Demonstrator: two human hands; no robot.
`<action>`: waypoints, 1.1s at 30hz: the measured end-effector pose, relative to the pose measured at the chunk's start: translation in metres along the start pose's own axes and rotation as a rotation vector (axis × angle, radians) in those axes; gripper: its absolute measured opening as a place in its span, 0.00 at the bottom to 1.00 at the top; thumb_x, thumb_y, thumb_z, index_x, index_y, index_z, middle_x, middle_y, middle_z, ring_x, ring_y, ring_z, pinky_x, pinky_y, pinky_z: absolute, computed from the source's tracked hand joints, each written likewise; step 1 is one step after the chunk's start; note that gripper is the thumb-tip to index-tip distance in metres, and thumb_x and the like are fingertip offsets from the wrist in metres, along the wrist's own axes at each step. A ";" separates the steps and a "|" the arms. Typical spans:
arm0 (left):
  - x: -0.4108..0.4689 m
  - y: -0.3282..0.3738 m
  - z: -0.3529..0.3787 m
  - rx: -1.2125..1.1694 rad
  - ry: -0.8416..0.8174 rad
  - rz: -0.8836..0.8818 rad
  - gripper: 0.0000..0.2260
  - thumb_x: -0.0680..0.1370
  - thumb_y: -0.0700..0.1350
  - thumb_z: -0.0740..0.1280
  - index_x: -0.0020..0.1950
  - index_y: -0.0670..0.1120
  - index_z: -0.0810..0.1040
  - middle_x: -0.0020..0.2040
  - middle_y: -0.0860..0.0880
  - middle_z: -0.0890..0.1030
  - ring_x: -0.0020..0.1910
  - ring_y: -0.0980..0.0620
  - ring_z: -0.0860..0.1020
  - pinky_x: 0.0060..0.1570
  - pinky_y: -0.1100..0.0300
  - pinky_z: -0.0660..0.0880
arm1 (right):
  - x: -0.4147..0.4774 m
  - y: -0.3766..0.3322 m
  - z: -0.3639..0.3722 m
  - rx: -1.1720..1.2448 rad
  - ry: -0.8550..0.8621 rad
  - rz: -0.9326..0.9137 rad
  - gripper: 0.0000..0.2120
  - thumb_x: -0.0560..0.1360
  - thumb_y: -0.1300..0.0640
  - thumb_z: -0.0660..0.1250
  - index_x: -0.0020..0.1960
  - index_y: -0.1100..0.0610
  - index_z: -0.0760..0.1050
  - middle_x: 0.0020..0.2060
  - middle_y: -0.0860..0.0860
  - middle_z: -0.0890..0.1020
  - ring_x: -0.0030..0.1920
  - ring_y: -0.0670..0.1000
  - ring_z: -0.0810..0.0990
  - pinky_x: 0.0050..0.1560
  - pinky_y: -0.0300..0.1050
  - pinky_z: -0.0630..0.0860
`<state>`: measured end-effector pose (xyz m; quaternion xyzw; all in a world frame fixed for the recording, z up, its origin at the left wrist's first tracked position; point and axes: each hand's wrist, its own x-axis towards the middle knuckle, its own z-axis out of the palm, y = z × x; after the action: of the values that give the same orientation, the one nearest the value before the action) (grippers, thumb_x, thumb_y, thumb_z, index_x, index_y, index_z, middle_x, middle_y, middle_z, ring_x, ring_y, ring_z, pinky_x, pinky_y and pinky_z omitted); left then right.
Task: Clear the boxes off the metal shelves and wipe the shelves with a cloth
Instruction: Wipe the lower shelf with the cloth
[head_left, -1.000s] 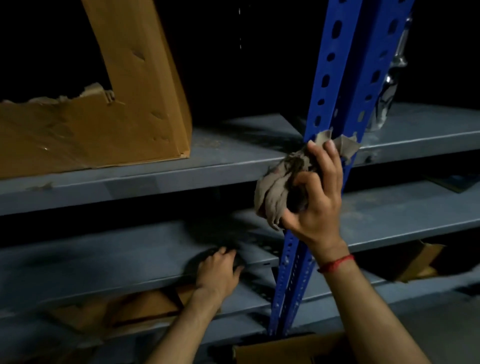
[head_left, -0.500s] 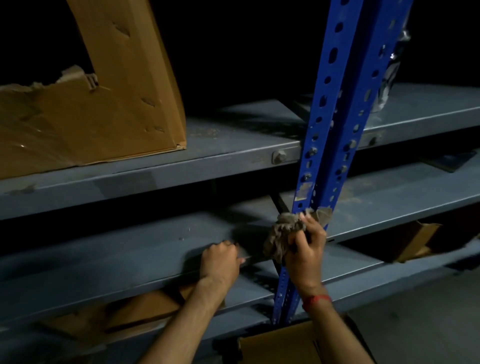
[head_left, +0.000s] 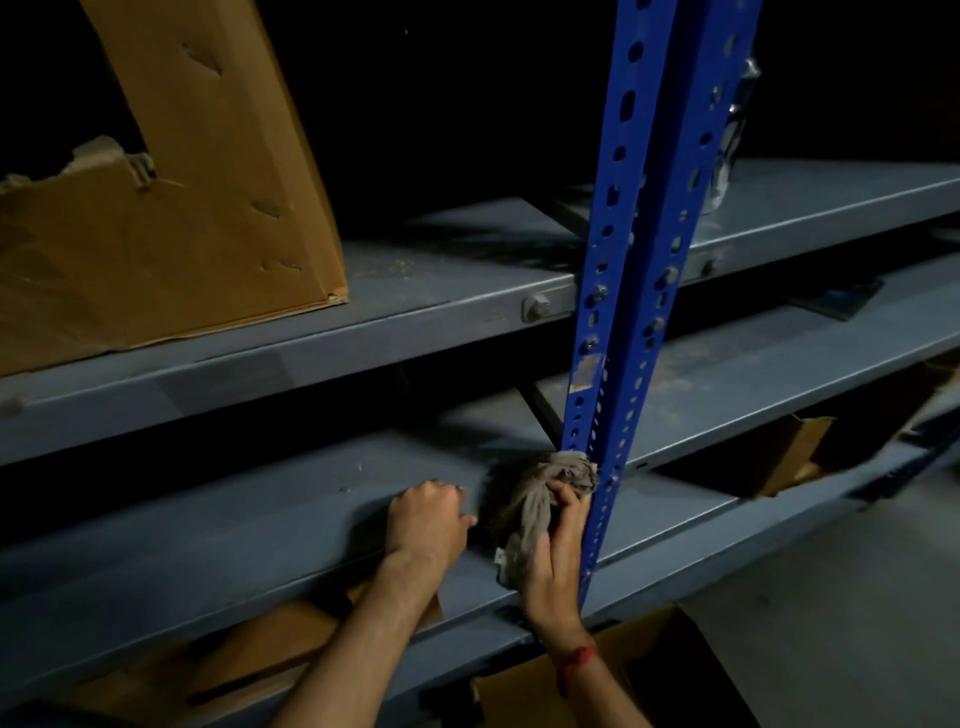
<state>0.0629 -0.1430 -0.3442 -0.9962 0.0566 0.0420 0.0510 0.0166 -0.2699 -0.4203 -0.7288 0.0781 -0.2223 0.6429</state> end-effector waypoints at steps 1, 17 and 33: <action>0.001 0.000 -0.002 -0.003 -0.011 -0.002 0.19 0.81 0.58 0.64 0.67 0.50 0.77 0.62 0.46 0.80 0.61 0.46 0.78 0.56 0.54 0.75 | -0.004 -0.001 0.000 0.008 -0.041 0.011 0.24 0.77 0.49 0.52 0.74 0.44 0.61 0.76 0.52 0.61 0.78 0.53 0.57 0.78 0.61 0.55; 0.014 -0.002 -0.014 -0.038 -0.086 0.073 0.12 0.78 0.47 0.69 0.60 0.45 0.80 0.59 0.41 0.81 0.60 0.40 0.79 0.57 0.50 0.76 | 0.103 -0.105 0.004 -0.121 0.303 -0.692 0.29 0.79 0.70 0.62 0.76 0.67 0.54 0.78 0.62 0.54 0.79 0.66 0.51 0.78 0.65 0.50; 0.013 -0.013 -0.009 -0.051 -0.061 0.053 0.21 0.77 0.64 0.67 0.61 0.51 0.82 0.55 0.46 0.83 0.55 0.45 0.80 0.54 0.54 0.76 | 0.038 0.046 -0.030 -0.582 -0.140 -0.572 0.33 0.72 0.77 0.62 0.72 0.53 0.66 0.76 0.50 0.64 0.81 0.56 0.50 0.80 0.50 0.52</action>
<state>0.0777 -0.1328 -0.3353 -0.9936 0.0805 0.0749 0.0262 0.0457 -0.3198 -0.4541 -0.8858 -0.1118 -0.3107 0.3259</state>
